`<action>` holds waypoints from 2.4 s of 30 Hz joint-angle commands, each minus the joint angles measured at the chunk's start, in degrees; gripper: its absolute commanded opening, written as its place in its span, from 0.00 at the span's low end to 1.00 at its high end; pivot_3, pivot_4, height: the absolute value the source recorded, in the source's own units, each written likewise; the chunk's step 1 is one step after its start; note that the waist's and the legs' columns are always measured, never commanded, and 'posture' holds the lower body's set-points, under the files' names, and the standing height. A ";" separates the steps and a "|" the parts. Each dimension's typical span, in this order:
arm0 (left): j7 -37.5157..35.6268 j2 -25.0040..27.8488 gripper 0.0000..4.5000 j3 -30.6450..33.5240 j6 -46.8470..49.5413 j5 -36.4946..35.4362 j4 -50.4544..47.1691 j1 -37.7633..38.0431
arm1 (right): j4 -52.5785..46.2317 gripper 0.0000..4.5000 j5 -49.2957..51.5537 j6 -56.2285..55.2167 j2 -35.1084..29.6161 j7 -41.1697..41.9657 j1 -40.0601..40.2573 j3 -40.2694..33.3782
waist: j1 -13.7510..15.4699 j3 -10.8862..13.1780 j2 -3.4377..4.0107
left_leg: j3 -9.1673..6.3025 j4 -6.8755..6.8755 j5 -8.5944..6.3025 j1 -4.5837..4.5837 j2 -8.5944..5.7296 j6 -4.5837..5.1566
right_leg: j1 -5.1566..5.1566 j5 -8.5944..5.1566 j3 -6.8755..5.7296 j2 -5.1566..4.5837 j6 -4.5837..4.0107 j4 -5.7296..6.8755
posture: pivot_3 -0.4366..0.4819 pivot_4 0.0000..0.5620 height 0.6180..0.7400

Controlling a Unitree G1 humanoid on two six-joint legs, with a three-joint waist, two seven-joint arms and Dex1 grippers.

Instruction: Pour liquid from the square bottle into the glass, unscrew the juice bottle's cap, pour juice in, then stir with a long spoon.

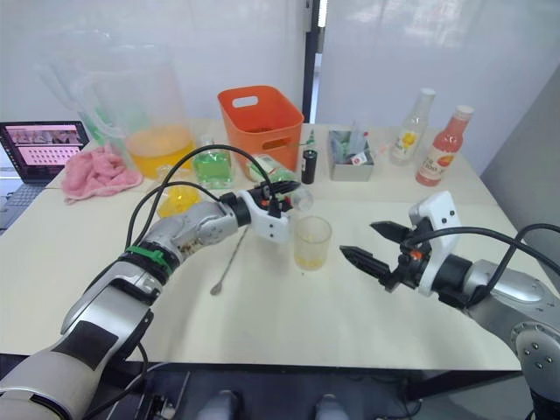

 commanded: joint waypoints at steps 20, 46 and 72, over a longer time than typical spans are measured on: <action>7.33 0.46 0.27 -2.50 -0.46 5.86 -3.14 -1.71 | -0.53 0.99 -2.58 -0.98 0.67 -1.59 1.00 -0.68 | 0.02 0.00 0.00 | 0.00 0.01 0.00 0.01 0.00 0.00 | 0.00 0.02 0.00 0.00 -0.02 0.02 | 0.48 0.27 0.99; 10.68 1.28 0.27 -3.76 0.69 8.85 -3.28 -2.68 | -0.13 0.99 -4.50 -0.99 1.66 -1.16 -0.71 1.15 | 0.03 0.00 0.00 | 0.00 0.01 0.01 0.01 -0.01 -0.01 | 0.00 0.02 0.00 0.00 -0.02 0.03 | 0.48 0.27 0.99; 8.04 0.66 0.27 -2.59 0.32 5.54 -3.39 -2.49 | 0.37 0.99 -4.80 -0.95 1.55 -0.93 -1.38 1.75 | 0.03 0.00 0.00 | 0.00 0.02 0.01 0.01 -0.01 -0.01 | 0.00 0.10 0.00 -0.01 -0.15 0.05 | 0.48 0.27 0.99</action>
